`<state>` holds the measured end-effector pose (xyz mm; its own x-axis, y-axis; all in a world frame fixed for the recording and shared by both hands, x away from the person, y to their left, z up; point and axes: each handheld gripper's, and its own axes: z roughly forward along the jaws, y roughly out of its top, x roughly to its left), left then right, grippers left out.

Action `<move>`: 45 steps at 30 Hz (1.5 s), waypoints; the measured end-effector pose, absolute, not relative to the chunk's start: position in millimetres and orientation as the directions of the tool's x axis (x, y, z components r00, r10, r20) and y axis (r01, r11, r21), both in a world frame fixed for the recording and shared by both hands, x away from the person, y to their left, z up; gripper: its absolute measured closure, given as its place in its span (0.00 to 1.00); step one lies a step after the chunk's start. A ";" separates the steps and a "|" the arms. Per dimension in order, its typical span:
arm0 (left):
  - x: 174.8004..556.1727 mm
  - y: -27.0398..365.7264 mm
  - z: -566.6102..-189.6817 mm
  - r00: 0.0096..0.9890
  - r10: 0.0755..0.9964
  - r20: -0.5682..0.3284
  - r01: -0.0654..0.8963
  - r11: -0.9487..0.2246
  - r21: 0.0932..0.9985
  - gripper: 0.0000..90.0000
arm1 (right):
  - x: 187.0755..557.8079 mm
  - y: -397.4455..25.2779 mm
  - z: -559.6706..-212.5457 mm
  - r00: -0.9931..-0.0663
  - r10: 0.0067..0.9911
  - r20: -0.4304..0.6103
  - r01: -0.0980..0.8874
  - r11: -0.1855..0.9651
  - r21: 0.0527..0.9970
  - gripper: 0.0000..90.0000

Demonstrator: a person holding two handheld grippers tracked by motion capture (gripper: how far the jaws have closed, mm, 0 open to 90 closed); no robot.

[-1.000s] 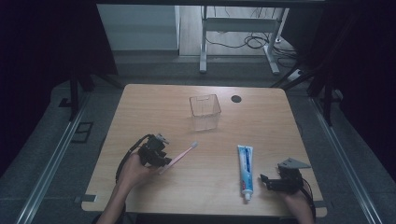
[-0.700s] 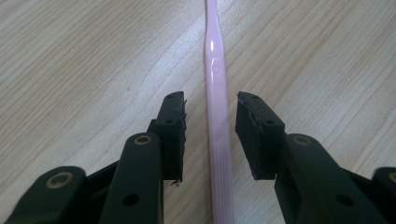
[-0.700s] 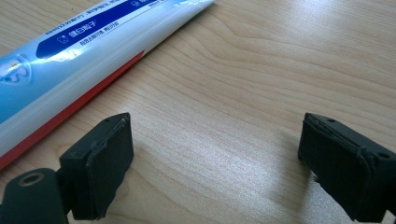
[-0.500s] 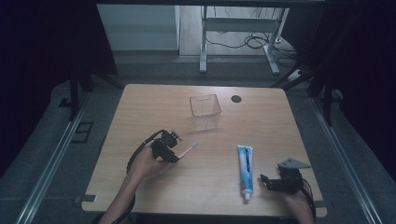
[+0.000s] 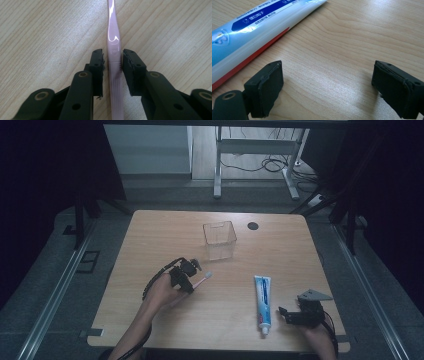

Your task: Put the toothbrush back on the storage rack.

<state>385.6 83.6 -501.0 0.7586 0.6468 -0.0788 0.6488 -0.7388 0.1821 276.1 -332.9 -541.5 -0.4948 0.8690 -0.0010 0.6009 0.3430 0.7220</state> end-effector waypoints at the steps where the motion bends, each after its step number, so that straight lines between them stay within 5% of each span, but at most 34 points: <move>1: 385.9 82.3 -501.4 0.750 0.656 -0.080 0.658 -0.730 0.183 0.81 | 276.1 -332.9 -541.5 -0.495 0.869 -0.001 0.601 0.343 0.722 0.11; 18: 389.6 81.3 -500.6 0.743 0.666 -0.074 0.668 -0.727 0.162 0.88 | 276.1 -332.8 -541.5 -0.497 0.868 -0.001 0.600 0.345 0.722 0.11; 45: 387.9 85.3 -461.8 0.759 0.645 -0.094 0.624 -0.677 0.390 0.88 | 276.1 -332.7 -541.5 -0.497 0.868 -0.001 0.600 0.344 0.722 0.11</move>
